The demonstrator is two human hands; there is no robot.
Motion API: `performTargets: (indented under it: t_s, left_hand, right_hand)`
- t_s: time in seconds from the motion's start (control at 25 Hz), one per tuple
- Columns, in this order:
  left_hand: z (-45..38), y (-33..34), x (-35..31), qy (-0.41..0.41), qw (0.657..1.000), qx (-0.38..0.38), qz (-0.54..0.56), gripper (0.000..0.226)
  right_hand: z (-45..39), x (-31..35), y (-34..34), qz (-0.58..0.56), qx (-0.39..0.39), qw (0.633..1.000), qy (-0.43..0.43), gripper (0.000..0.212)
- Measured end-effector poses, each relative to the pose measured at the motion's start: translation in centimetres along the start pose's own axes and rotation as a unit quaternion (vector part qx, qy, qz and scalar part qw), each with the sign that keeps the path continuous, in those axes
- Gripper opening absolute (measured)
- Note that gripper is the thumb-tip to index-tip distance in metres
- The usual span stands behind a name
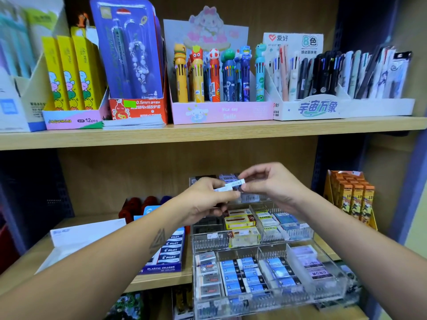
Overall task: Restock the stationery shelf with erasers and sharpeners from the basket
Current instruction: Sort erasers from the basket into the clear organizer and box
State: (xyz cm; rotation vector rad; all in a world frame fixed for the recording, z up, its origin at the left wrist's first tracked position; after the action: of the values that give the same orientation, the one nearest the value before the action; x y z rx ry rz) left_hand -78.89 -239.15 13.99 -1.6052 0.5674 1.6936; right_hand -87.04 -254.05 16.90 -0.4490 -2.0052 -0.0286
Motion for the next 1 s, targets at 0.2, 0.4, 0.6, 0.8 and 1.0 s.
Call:
performTargets:
  t_s: [0.2,0.4,0.6,0.8,1.0]
  left_hand:
    - [0.8,-0.4,1.0,-0.013,0.995,0.019,0.101,0.02]
    - [1.4,0.9,1.9,-0.012,0.994,-0.008,0.105,0.01]
    - [1.8,2.1,2.8,0.017,0.99,-0.104,0.092,0.014]
    - [3.3,3.4,3.9,0.015,0.995,-0.089,0.037,0.013]
    - [4.6,1.5,4.7,-0.001,0.994,-0.074,0.082,0.013]
  right_hand:
    - [1.7,0.0,-0.3,0.02,0.004,1.0,0.004,0.025]
    - [3.2,-0.9,0.1,0.016,-0.016,1.0,0.017,0.03]
    - [4.9,-2.0,1.6,-0.068,-0.128,0.979,0.141,0.018]
    - [5.8,-2.0,3.0,0.018,-0.103,0.982,0.155,0.034]
    - [7.6,-1.0,2.7,0.295,0.142,0.944,0.048,0.027]
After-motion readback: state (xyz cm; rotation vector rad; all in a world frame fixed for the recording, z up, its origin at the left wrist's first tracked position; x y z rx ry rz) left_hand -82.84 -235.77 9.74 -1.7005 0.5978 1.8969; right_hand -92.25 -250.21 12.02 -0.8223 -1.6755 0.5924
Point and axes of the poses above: each hand's wrist, its own z-axis away from the middle knuckle, its own y-axis out of the palm, x = y × z, the point moved 5 cm from there along -z, towards the middle knuckle, and after that the axes turned 8 degrees about -y, right-handed, at the moved point
